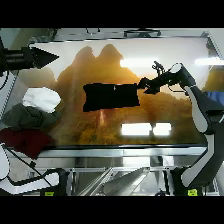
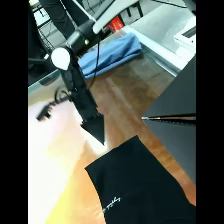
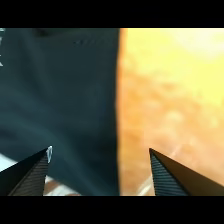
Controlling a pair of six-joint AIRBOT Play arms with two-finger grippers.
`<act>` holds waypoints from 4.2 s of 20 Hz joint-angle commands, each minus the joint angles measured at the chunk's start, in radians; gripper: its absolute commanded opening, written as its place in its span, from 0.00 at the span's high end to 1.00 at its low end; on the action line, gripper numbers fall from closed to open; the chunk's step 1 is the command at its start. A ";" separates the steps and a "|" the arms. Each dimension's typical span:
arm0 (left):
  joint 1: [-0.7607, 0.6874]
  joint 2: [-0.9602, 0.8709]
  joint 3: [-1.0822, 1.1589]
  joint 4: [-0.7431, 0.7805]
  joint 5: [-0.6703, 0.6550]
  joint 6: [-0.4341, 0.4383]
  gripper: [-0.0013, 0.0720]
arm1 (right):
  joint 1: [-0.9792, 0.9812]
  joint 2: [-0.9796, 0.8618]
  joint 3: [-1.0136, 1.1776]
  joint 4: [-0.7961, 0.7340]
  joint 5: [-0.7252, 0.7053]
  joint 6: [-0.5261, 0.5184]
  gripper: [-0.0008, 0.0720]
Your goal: Fold the shirts.
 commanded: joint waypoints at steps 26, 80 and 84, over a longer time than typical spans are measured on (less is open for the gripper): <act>-0.001 0.000 -0.001 0.001 0.000 0.016 0.98 | -0.580 0.447 0.001 0.306 0.014 0.077 0.96; -0.250 0.556 -1.030 0.107 0.090 0.077 0.98 | 0.072 1.145 -1.080 0.131 -0.141 -0.069 0.96; -0.250 0.573 -1.030 0.106 0.106 0.077 0.98 | 0.072 1.145 -1.080 0.131 -0.141 -0.069 0.96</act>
